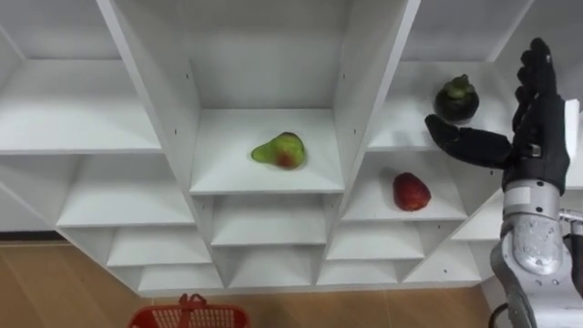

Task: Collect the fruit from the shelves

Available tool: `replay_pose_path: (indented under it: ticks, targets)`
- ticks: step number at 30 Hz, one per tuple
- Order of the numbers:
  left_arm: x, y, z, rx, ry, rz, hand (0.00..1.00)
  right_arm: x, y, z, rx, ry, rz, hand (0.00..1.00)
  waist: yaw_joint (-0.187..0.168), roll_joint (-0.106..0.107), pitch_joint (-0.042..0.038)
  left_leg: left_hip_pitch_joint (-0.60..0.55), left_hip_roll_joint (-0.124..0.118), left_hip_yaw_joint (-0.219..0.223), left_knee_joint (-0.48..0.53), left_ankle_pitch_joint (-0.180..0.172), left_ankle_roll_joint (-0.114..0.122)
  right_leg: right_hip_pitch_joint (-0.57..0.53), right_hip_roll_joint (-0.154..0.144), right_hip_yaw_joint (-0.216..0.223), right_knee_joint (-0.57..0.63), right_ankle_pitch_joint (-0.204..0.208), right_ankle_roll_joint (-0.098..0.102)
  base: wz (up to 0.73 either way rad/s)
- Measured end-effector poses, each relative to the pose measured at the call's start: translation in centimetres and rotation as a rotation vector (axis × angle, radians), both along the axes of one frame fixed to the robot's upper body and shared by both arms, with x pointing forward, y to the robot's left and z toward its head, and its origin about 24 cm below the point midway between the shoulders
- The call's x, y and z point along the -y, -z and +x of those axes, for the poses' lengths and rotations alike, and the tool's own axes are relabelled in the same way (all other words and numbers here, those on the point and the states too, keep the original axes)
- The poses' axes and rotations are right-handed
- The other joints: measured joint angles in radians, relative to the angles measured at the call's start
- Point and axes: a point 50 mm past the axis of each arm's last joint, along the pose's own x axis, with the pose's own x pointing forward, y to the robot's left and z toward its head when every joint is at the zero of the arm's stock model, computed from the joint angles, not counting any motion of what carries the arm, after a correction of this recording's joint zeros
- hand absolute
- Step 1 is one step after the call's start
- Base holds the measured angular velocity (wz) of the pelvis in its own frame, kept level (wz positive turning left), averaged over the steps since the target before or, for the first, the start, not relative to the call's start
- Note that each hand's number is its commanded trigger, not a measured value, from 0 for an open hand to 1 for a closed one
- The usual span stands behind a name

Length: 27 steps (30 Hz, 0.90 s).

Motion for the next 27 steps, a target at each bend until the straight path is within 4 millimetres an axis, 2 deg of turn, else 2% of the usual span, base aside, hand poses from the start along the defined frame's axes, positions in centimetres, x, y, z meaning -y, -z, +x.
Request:
replay_pose_path:
  ticks: [8, 20, 27]
  targets:
    - [-0.1, 0.0, -0.1, -0.015, -0.023, -0.004, 1.00, 0.4, 0.7, 0.4, -0.054, 0.009, 0.000, 0.00, 0.001, -0.003, 0.0017, 0.003, 0.000, -0.014, 0.005, 0.001, 0.001, 0.013, -0.002, -0.022, -0.001, 0.000, 0.000, 0.06]
    - [-0.3, -0.1, 0.4, -0.022, -0.006, -0.004, 1.00, 1.1, -0.3, 1.6, -0.066, -0.001, -0.038, 0.00, 0.006, 0.000, 0.0038, 0.000, -0.003, -0.011, 0.006, 0.002, 0.002, 0.011, -0.004, -0.019, -0.003, 0.000, 0.000, -0.01]
    - [-0.3, -0.2, 0.6, -0.013, -0.006, -0.009, 1.00, 1.5, 0.5, 1.9, -0.115, 0.000, -0.042, 0.00, 0.012, 0.000, 0.0036, -0.002, -0.003, -0.011, 0.004, 0.002, 0.002, 0.006, -0.004, -0.019, -0.001, 0.000, 0.000, 0.00]
